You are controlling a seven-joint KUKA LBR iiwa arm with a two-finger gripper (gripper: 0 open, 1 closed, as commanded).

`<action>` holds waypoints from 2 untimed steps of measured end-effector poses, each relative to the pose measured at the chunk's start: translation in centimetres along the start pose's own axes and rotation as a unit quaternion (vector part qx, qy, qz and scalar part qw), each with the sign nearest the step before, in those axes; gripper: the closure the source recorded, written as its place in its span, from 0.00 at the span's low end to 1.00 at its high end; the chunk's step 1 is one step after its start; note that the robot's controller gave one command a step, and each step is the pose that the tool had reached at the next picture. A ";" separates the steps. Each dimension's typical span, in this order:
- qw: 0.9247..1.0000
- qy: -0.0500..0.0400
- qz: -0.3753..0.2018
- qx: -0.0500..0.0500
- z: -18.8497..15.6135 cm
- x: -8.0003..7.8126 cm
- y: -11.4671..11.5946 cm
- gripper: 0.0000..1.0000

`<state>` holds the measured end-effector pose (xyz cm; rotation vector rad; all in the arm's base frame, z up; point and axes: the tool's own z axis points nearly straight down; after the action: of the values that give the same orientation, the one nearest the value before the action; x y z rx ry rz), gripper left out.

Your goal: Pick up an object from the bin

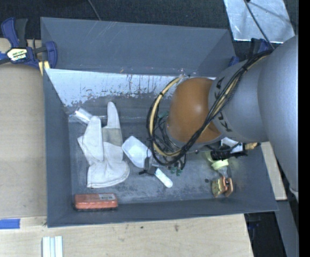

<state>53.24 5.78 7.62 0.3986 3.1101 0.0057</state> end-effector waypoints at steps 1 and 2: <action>1.000 0.003 0.000 0.002 -1.2 0.1 -0.1 1.00; 1.000 0.005 0.000 0.003 -3.4 0.2 -0.2 1.00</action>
Offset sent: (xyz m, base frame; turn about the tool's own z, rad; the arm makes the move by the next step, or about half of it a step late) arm -0.0001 -0.0001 0.0043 0.0000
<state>53.01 5.66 11.04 0.3999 3.1198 -0.0005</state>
